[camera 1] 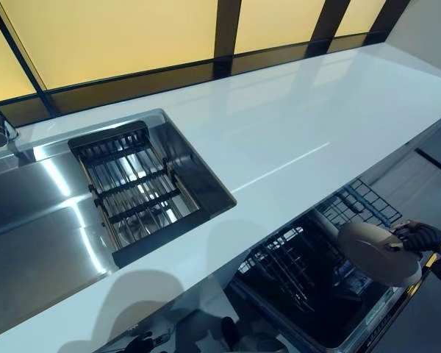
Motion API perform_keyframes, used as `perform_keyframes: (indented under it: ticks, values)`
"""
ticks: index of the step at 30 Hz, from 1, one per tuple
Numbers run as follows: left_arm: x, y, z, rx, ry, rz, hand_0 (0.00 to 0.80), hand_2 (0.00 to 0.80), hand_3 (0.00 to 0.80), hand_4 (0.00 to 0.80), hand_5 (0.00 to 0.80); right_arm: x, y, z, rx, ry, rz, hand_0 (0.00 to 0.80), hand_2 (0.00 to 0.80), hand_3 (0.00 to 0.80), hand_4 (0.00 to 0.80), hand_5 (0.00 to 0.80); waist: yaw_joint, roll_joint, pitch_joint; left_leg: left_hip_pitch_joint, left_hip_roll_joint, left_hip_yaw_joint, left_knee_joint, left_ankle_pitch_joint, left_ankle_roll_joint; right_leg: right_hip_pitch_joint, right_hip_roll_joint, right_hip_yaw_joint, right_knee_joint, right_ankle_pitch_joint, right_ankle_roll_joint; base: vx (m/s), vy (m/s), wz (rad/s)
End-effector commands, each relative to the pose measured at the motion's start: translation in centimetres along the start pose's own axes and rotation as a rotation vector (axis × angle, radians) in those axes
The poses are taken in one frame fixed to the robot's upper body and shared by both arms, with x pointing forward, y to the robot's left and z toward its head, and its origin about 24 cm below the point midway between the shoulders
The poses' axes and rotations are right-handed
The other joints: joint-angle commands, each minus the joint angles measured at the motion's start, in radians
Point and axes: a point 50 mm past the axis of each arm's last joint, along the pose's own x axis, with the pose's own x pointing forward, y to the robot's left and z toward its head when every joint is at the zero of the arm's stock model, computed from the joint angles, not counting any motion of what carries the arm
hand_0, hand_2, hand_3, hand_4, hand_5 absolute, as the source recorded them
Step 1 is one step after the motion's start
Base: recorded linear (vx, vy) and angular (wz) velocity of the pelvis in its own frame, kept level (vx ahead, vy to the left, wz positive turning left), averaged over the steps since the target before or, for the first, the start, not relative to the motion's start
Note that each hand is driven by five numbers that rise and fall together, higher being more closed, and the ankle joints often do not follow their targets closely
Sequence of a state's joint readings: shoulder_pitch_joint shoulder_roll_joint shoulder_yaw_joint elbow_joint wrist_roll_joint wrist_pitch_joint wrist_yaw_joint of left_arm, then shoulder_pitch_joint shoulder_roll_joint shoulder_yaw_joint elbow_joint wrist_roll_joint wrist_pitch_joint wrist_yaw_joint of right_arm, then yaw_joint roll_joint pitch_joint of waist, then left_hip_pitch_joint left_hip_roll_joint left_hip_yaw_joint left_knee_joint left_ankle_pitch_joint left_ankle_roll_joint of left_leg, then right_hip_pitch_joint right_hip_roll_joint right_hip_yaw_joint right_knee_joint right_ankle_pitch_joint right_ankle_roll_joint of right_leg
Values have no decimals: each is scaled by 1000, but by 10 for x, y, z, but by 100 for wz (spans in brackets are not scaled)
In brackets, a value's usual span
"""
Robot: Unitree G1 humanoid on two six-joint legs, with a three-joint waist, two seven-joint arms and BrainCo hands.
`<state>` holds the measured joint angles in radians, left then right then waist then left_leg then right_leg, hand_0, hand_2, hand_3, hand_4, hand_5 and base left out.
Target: Take plates into dishwasher
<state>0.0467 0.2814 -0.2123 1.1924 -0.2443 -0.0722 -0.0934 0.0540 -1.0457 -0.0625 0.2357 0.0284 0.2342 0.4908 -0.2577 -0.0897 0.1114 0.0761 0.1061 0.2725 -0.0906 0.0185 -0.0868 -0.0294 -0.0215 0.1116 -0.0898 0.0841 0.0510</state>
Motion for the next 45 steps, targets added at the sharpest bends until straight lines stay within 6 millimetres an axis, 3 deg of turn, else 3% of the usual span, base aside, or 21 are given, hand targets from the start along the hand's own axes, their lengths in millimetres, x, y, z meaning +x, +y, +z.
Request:
perform_keyframes:
  ticks: [1,31,45]
  values:
    - [2,12,19,29,-44,42,0,0,0,0,0,8,-6,27,-19,-72,-57,800,800,800,800,800,40,-46,-8,46,18,-25,3,-37,36,-39,-42,-24,3,70,85,0,0,0]
    - [5,0,28,64,-55,14,0,0,0,0,0,48,25,45,-20,-16,-72,800,800,800,800,800,98,-29,-2,37,9,-68,3,-34,37,-27,-64,-58,3,60,85,-1,2,2]
    - [8,-9,41,92,-79,0,0,0,0,0,0,74,53,47,-35,74,-38,800,800,800,800,800,134,-18,10,33,3,-96,3,-35,38,-22,-75,-75,3,57,82,-4,4,3]
